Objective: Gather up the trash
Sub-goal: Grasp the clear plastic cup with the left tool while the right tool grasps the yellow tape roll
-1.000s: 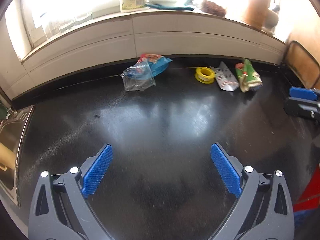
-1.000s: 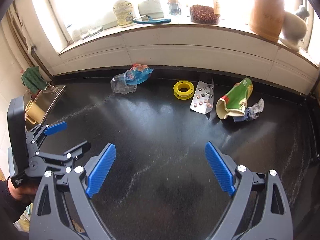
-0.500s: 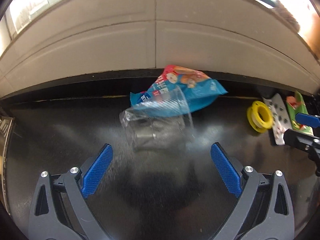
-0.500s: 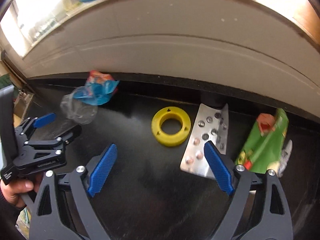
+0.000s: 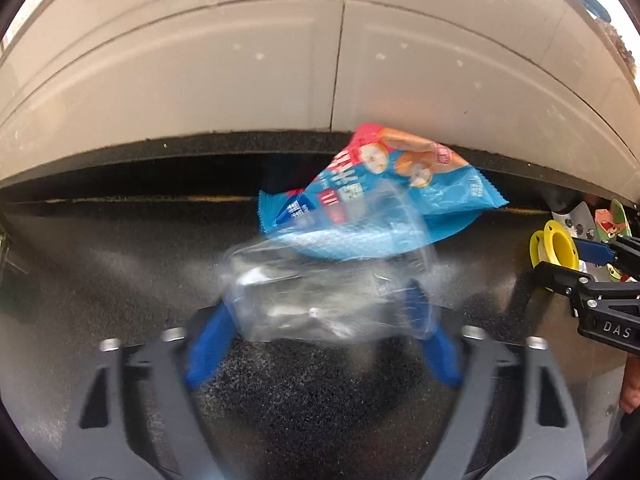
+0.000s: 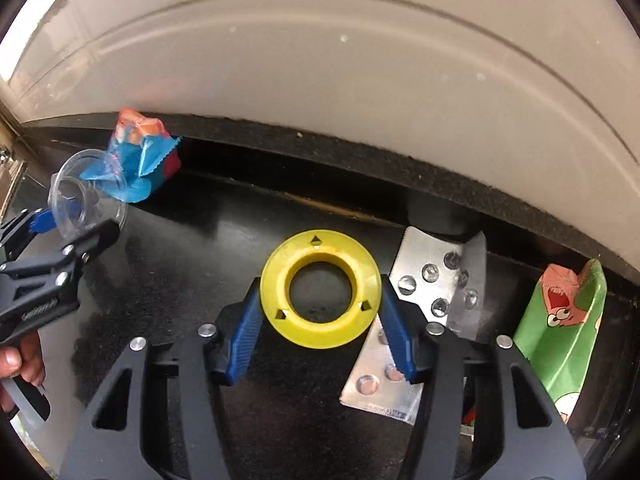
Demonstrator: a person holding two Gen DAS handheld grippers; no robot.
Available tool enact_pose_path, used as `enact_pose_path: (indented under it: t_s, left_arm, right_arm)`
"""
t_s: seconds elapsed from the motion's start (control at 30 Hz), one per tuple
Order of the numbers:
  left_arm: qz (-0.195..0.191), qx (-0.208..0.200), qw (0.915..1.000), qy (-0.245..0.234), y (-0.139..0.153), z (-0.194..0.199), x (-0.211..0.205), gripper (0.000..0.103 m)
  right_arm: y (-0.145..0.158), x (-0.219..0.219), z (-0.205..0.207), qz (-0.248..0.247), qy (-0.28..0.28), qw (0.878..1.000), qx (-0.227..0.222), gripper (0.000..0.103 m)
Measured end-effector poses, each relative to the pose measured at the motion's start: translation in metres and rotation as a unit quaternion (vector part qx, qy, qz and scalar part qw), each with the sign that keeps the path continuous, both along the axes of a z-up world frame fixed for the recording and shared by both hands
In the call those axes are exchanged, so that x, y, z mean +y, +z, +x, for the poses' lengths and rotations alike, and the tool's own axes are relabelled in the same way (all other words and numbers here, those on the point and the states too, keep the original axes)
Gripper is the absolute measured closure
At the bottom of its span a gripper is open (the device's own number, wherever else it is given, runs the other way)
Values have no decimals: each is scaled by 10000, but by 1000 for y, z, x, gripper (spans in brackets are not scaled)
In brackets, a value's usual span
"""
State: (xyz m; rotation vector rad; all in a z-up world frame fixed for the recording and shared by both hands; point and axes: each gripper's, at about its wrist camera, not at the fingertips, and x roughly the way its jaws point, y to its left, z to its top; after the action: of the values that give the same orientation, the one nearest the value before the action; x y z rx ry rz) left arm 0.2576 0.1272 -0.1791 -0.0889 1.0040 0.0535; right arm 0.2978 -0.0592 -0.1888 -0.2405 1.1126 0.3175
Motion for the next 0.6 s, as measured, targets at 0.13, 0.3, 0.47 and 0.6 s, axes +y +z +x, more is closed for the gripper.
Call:
enact_pose_path:
  t_s: [0.13, 0.3, 0.47, 0.6]
  left_arm:
    - [-160, -79, 9998, 21, 13, -12, 7, 30]
    - [-27, -282, 9996, -84, 42, -48, -2, 30]
    - [20, -301, 9995, -38, 67, -106, -11, 30]
    - [34, -217, 9997, 44, 75, -154, -26, 30]
  right_arm:
    - [16, 1, -15, 102, 25, 9998, -184, 48]
    - [44, -3, -47, 284, 149, 9989, -355, 48]
    - [66, -7, -87, 363, 308, 9976, -496, 48]
    - [74, -20, -137, 403, 409, 9970, -529, 48]
